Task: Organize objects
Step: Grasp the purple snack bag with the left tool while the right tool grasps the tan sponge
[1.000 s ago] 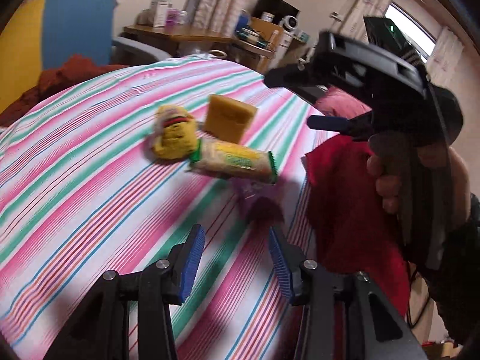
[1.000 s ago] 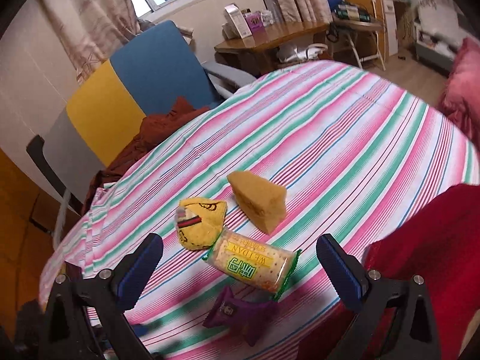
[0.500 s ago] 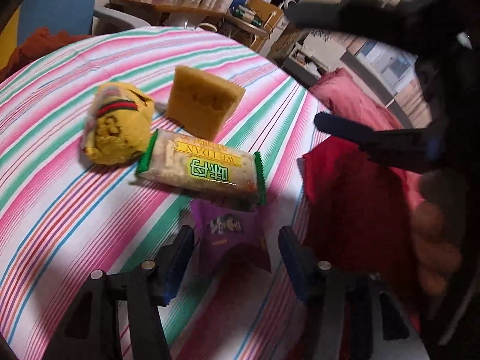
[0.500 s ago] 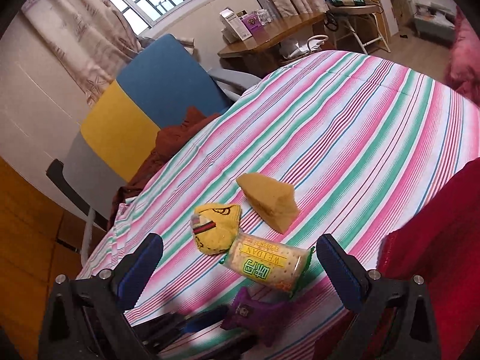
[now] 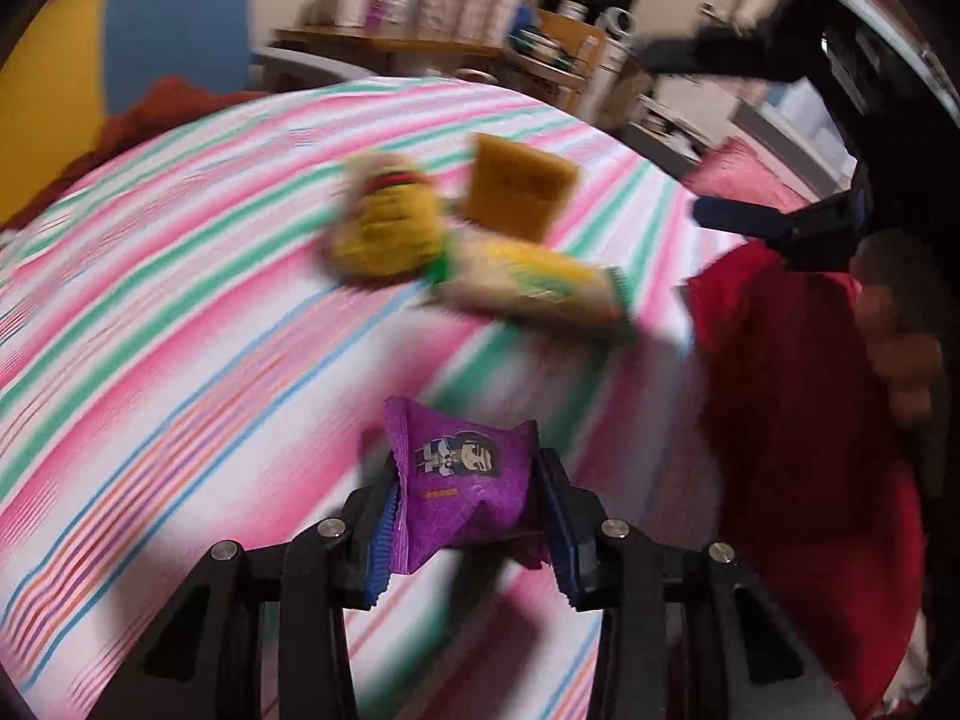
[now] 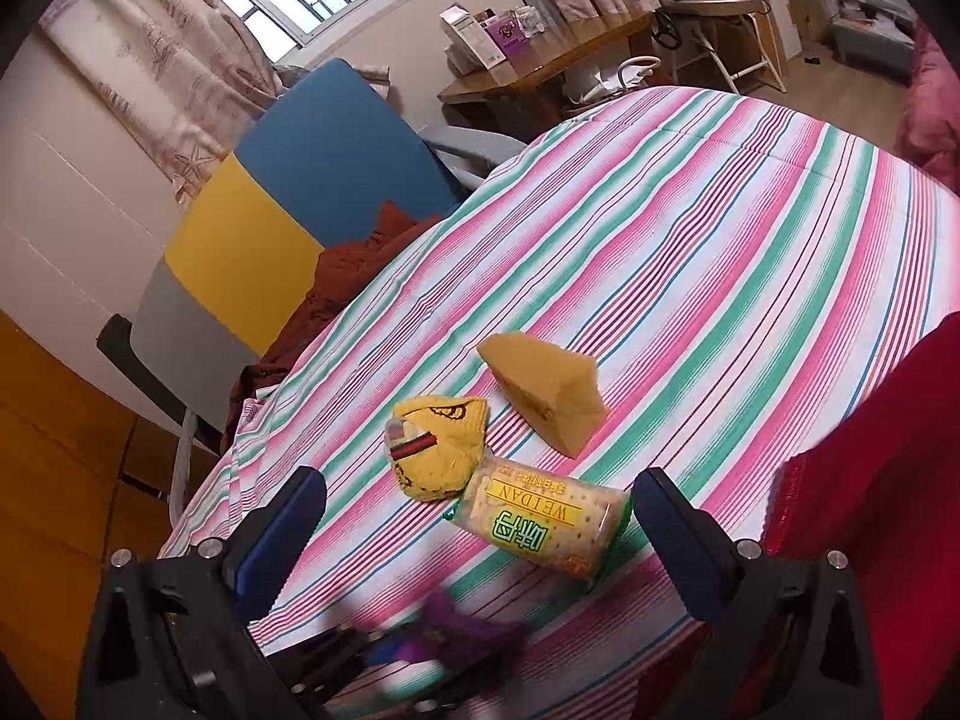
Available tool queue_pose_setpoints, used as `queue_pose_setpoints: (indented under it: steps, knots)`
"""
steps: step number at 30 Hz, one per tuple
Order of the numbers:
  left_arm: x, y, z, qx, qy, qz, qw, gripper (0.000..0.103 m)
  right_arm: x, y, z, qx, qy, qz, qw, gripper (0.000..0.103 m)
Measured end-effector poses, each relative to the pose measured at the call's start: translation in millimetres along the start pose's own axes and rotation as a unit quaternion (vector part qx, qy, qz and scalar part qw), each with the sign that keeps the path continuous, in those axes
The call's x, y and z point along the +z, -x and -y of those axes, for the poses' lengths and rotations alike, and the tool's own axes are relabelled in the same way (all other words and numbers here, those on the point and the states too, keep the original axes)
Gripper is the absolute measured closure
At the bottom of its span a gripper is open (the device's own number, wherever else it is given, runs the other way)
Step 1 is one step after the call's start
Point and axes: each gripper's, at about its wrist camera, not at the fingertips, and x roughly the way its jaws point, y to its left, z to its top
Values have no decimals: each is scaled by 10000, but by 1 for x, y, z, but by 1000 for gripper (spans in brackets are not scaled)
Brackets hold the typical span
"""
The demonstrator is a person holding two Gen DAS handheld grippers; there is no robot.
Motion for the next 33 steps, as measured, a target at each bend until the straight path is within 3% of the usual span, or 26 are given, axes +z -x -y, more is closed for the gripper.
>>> queue_pose_setpoints:
  steps: [5, 8, 12, 26, 33]
  knots:
    - [-39, 38, -40, 626, 428, 329, 9966, 61, 0, -2, -2, -70, 24, -57, 10000, 0]
    - [-57, 55, -59, 807, 691, 498, 9931, 61, 0, -3, -1, -128, 59, -118, 9998, 0]
    - [-68, 64, -77, 754, 993, 673, 9899, 61, 1, -5, -2, -248, 66, -154, 9996, 0]
    - [-74, 61, -73, 698, 937, 954, 9886, 61, 2, -12, -5, -681, 158, -375, 9969, 0]
    - [-74, 59, -67, 926, 816, 985, 9875, 61, 2, -15, -3, -735, 131, -506, 9959, 0]
